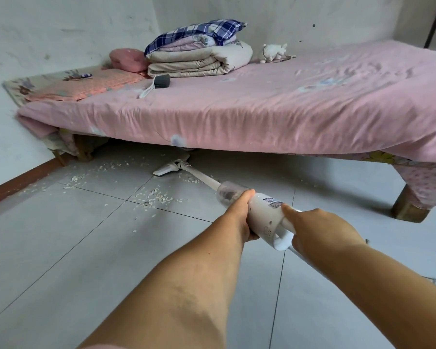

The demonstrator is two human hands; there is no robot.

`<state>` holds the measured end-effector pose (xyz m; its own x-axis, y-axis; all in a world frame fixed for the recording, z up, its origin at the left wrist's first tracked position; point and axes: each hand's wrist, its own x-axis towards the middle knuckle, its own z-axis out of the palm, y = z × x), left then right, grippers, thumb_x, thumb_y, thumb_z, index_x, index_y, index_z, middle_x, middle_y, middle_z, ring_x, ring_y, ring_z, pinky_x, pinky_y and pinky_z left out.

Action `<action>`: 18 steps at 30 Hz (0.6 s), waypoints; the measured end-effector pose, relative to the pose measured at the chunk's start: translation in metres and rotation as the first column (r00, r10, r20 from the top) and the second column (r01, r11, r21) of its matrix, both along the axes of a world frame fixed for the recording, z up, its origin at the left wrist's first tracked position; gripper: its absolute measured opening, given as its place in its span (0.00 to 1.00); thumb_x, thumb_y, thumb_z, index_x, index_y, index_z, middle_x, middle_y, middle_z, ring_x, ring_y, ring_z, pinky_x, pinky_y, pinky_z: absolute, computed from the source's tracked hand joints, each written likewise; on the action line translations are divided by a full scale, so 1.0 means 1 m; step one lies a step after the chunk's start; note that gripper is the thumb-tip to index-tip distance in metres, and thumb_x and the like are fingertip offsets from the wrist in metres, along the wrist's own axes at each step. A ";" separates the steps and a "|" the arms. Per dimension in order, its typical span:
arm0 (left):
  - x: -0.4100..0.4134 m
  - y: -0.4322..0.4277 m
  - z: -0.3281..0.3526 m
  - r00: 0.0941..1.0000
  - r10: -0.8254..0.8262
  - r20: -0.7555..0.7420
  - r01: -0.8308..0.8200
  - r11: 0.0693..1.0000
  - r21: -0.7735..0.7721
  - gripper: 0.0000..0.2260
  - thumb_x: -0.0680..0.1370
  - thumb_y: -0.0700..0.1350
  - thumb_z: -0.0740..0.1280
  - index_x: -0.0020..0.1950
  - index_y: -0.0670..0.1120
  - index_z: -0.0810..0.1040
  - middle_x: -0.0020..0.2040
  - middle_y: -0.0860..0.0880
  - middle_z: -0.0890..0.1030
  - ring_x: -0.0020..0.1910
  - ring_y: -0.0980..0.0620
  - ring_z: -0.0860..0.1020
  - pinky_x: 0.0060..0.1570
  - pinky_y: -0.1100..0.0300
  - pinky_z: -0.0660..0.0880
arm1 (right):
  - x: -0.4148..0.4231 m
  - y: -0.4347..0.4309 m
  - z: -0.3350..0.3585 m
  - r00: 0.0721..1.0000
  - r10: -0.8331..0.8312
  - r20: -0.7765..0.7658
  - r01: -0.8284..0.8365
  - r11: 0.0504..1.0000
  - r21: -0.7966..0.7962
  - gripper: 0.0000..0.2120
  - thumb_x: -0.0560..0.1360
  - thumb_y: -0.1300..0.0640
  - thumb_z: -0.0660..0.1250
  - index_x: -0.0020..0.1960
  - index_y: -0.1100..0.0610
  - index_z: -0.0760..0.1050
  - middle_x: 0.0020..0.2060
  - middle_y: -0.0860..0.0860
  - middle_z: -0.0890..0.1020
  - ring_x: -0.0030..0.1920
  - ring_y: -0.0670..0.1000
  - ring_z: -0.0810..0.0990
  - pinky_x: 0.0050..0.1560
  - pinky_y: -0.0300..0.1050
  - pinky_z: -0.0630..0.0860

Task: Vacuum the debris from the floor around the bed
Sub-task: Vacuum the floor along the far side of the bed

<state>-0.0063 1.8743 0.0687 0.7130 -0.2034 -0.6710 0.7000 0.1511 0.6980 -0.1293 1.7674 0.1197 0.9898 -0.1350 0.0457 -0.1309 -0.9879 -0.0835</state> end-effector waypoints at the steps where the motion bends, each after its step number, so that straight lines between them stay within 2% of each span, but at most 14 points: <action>1: 0.001 0.001 0.001 1.000 -0.002 0.007 0.002 1.000 -0.004 0.22 0.73 0.61 0.72 0.59 0.49 0.78 0.51 0.45 0.85 0.52 0.45 0.84 0.53 0.48 0.81 | 0.002 0.001 0.002 1.000 -0.002 -0.002 0.002 1.000 -0.006 0.29 0.74 0.59 0.60 0.72 0.44 0.56 0.42 0.50 0.73 0.40 0.54 0.71 0.35 0.43 0.68; 4: 0.010 0.007 0.001 1.000 0.005 0.021 -0.004 1.000 -0.031 0.23 0.73 0.62 0.71 0.60 0.48 0.77 0.53 0.45 0.85 0.53 0.45 0.84 0.56 0.47 0.80 | 0.012 0.010 0.006 1.000 0.002 -0.004 -0.002 0.999 -0.035 0.31 0.74 0.59 0.61 0.73 0.45 0.55 0.43 0.51 0.74 0.41 0.54 0.72 0.36 0.43 0.68; 6: 0.017 0.014 0.000 0.999 0.020 0.028 -0.018 0.997 -0.079 0.24 0.74 0.64 0.70 0.61 0.48 0.77 0.55 0.44 0.85 0.54 0.44 0.83 0.59 0.46 0.79 | 0.023 0.018 0.009 1.000 0.003 -0.006 -0.004 0.999 -0.046 0.33 0.74 0.59 0.61 0.75 0.46 0.52 0.51 0.52 0.78 0.46 0.55 0.75 0.38 0.44 0.68; 9: 0.030 0.026 -0.003 0.997 0.064 0.041 -0.056 0.983 -0.176 0.26 0.76 0.65 0.67 0.65 0.47 0.77 0.58 0.43 0.84 0.56 0.43 0.83 0.62 0.45 0.77 | 0.040 0.034 0.012 0.999 0.001 -0.047 -0.004 0.998 -0.071 0.36 0.75 0.59 0.61 0.77 0.48 0.47 0.59 0.52 0.76 0.55 0.56 0.77 0.41 0.44 0.68; 10: 0.036 0.032 -0.004 0.995 0.087 0.049 -0.075 0.976 -0.203 0.26 0.77 0.65 0.66 0.66 0.47 0.77 0.58 0.43 0.84 0.57 0.43 0.82 0.61 0.45 0.78 | 0.048 0.041 0.013 0.998 0.006 -0.056 -0.010 0.997 -0.080 0.36 0.75 0.60 0.60 0.78 0.49 0.47 0.60 0.53 0.76 0.55 0.56 0.77 0.41 0.44 0.67; 13: 0.054 0.048 -0.008 0.987 0.152 0.049 -0.132 0.950 -0.281 0.25 0.79 0.63 0.64 0.67 0.46 0.76 0.54 0.42 0.84 0.52 0.43 0.83 0.50 0.47 0.80 | 0.068 0.060 0.014 0.997 0.027 -0.075 -0.034 0.995 -0.098 0.36 0.75 0.61 0.59 0.78 0.51 0.47 0.60 0.53 0.76 0.55 0.56 0.77 0.41 0.44 0.67; 18: 0.082 0.082 -0.017 0.976 0.214 0.051 -0.190 0.936 -0.296 0.25 0.81 0.61 0.63 0.70 0.45 0.75 0.62 0.41 0.81 0.59 0.41 0.81 0.52 0.46 0.78 | 0.098 0.093 0.010 0.994 0.044 -0.098 -0.050 0.997 -0.059 0.35 0.75 0.61 0.57 0.78 0.51 0.46 0.62 0.54 0.75 0.58 0.57 0.76 0.43 0.44 0.66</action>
